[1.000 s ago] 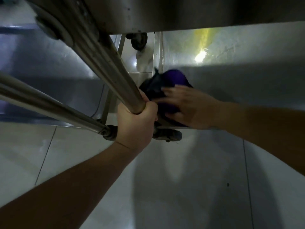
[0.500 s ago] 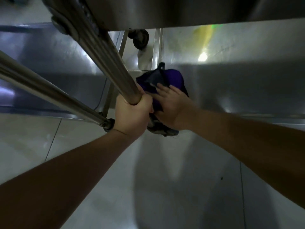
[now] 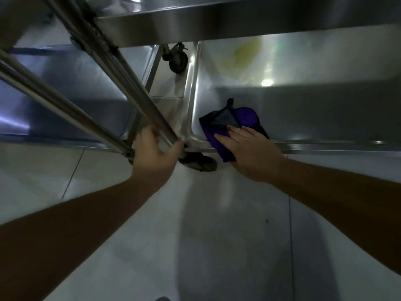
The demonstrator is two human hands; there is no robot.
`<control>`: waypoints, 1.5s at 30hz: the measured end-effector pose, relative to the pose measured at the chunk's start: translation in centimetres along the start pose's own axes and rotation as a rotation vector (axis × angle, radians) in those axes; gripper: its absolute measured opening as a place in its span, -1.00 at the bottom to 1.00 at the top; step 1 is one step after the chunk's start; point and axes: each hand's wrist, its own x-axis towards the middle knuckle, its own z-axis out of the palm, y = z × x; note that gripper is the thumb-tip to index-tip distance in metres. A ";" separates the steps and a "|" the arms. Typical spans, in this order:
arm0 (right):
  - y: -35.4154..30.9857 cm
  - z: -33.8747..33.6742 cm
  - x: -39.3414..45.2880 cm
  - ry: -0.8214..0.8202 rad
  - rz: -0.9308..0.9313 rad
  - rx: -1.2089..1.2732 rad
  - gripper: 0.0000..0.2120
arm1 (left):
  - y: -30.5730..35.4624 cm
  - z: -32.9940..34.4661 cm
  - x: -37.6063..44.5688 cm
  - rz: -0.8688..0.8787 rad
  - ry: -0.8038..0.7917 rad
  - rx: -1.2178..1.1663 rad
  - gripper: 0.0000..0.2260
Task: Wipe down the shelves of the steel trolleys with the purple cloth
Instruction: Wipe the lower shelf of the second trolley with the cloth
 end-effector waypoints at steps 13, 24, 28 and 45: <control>8.2 0.0 -7.7 -0.005 0.161 -0.028 -0.32 | 6.9 8.1 -6.9 0.506 -0.445 0.652 -0.45; 17.6 -1.7 -17.4 -0.045 0.266 -0.041 -0.34 | 13.9 15.5 -8.1 0.761 -0.446 0.592 -0.23; 21.6 -2.7 -21.6 -0.084 0.324 -0.030 -0.35 | 16.3 18.0 -9.4 0.813 -0.479 0.571 -0.19; 34.2 -4.3 -35.0 -0.069 0.666 0.039 -0.22 | 27.4 34.4 -15.2 0.984 -0.566 0.490 -0.13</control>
